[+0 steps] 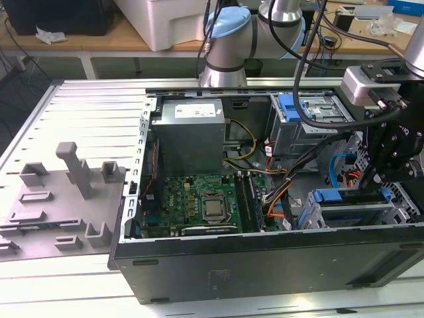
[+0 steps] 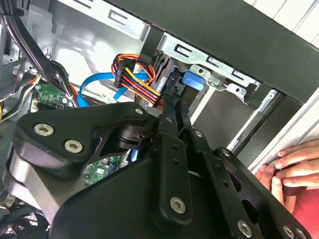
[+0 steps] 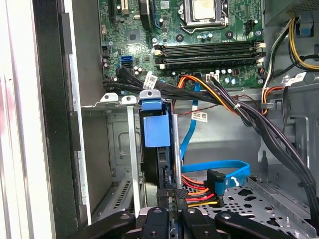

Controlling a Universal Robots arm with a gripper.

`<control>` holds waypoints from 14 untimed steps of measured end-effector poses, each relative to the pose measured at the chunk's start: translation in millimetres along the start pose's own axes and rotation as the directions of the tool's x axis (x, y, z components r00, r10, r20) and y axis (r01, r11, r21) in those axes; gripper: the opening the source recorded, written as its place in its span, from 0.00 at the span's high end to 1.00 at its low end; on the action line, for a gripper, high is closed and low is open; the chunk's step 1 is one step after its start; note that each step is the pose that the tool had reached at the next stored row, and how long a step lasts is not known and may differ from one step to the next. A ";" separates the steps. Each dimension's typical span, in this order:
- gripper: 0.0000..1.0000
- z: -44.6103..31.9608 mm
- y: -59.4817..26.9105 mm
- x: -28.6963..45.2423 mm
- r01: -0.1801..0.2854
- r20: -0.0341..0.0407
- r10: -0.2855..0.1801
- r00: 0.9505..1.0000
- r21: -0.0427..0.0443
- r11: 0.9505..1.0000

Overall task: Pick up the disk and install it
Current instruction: 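Insert the first disk wire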

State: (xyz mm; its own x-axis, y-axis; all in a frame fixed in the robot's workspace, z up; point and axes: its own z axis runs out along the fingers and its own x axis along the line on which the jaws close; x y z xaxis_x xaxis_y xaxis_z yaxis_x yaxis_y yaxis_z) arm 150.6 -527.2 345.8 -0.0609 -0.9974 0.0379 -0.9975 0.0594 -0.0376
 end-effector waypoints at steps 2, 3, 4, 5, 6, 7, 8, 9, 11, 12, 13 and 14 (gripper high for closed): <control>0.84 0.1 0.0 0.1 0.002 0.000 -0.002 1.000 0.000 1.000; 0.84 0.1 0.0 0.2 0.003 0.000 -0.003 1.000 0.000 1.000; 0.84 0.1 -0.1 0.3 0.004 0.000 -0.004 1.000 0.000 1.000; 0.84 0.1 -0.1 0.4 0.005 0.000 -0.005 1.000 0.000 1.000; 0.84 0.0 -0.1 0.6 0.006 0.000 -0.006 1.000 0.000 1.000; 0.84 0.1 -0.1 0.6 0.007 0.000 -0.007 1.000 0.000 1.000; 0.84 0.1 -0.1 0.6 0.007 0.000 -0.007 1.000 0.000 1.000; 0.84 0.1 -0.1 0.6 0.007 0.000 -0.007 1.000 0.000 1.000; 0.84 0.1 -0.1 0.6 0.008 0.000 -0.008 1.000 0.000 1.000; 0.84 0.1 -0.1 0.6 0.009 0.000 -0.009 1.000 0.000 1.000; 0.84 0.1 -0.1 0.6 0.010 0.000 -0.010 1.000 0.000 1.000; 0.84 0.1 -0.1 0.6 0.011 0.000 -0.011 1.000 0.000 1.000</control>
State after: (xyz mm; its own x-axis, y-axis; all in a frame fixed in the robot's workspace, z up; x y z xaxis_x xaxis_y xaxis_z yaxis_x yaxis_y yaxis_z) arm 150.7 -527.8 345.7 -0.0495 -0.9981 0.0379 -0.9981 0.0480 -0.0375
